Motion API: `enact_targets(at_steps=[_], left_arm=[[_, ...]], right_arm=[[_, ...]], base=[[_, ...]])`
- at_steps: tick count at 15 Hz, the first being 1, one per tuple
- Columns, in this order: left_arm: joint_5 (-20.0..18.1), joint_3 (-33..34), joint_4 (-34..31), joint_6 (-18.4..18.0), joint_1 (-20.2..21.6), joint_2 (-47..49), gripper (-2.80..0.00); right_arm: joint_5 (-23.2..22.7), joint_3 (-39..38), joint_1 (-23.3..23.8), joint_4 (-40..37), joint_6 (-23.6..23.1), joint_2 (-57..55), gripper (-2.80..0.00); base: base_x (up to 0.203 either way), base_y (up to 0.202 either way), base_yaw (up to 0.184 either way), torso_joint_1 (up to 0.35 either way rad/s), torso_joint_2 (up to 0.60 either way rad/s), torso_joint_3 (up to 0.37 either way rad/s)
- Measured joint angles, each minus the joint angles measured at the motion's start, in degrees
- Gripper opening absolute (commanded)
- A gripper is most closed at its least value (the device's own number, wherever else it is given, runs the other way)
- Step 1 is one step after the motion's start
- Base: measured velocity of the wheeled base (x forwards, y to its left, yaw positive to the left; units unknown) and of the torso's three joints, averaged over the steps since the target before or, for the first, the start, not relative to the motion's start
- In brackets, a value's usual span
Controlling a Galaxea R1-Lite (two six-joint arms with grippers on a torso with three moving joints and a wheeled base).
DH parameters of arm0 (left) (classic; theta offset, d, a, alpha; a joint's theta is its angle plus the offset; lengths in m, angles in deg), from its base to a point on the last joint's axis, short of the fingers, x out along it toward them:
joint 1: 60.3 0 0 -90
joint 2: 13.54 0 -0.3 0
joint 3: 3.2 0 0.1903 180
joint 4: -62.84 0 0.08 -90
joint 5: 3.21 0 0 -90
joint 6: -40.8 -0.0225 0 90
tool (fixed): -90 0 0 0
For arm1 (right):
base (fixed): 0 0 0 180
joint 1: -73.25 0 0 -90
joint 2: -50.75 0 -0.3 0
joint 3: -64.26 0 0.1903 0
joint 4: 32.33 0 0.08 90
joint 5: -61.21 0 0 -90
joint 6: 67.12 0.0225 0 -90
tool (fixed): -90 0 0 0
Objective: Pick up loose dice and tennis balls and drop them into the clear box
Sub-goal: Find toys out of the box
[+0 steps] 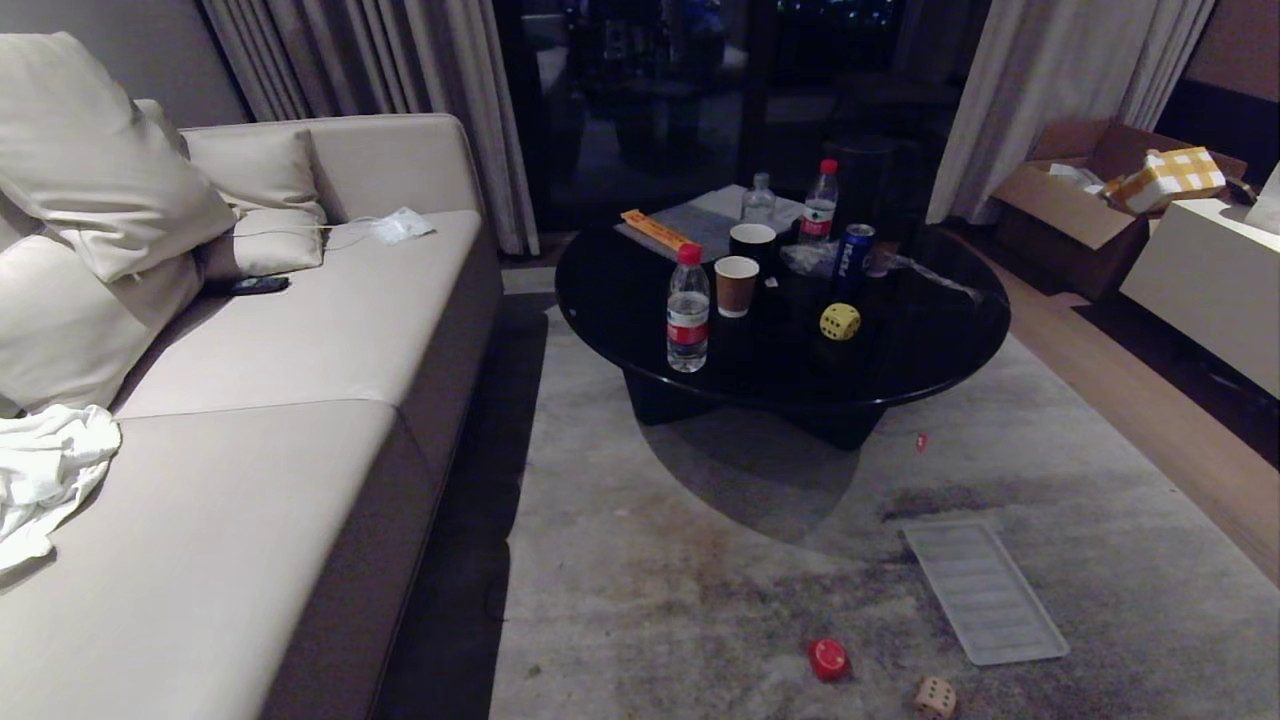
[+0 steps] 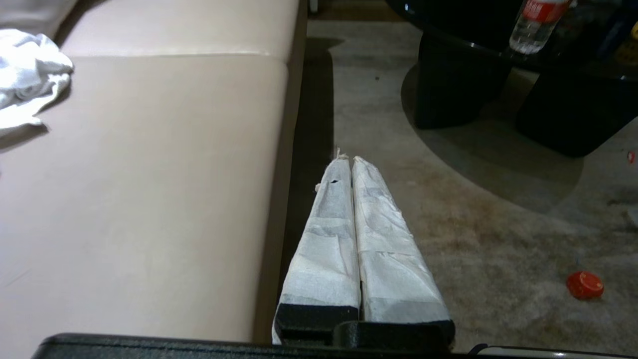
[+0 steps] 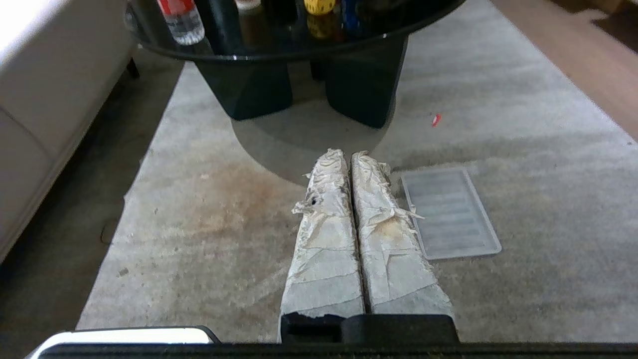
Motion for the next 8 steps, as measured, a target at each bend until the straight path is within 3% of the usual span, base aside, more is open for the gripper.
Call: enact_targets(at_steps=[8], left_arm=[[0.01, 0.00, 0.05, -0.14, 0.00, 0.00, -2.80]], right_arm=[[-0.08, 0.00, 0.00, 0.10, -0.27, 0.00, -2.80]], base=[[0.000, 0.000, 0.000, 0.003, 0.00, -0.196]])
